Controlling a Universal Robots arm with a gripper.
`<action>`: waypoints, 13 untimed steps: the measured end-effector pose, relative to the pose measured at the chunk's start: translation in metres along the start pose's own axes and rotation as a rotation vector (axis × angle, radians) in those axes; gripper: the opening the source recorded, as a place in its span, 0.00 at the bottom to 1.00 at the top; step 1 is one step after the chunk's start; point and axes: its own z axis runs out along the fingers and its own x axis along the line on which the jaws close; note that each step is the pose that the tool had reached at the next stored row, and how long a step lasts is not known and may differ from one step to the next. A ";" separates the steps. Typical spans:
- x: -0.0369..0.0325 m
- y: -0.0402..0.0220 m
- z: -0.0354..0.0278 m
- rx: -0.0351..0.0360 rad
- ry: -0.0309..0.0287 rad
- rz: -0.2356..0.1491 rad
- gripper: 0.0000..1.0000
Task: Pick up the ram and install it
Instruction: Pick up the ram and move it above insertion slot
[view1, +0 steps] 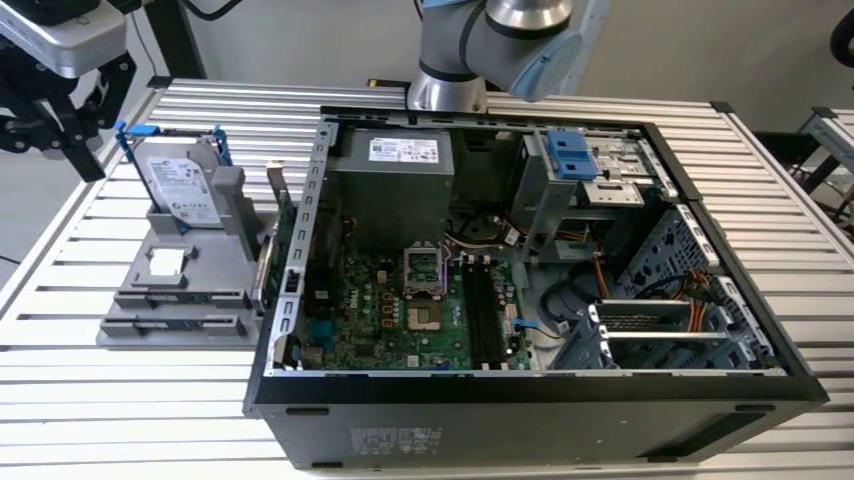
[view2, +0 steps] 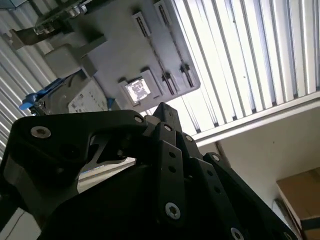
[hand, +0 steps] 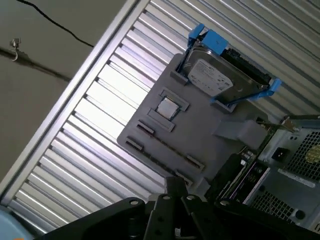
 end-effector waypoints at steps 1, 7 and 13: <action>0.0000 0.0000 0.0000 -0.0003 0.0008 -0.018 0.00; 0.0000 0.0000 -0.0001 -0.0019 0.0062 -0.121 0.00; 0.0000 0.0000 -0.0001 -0.0031 0.0111 -0.213 0.00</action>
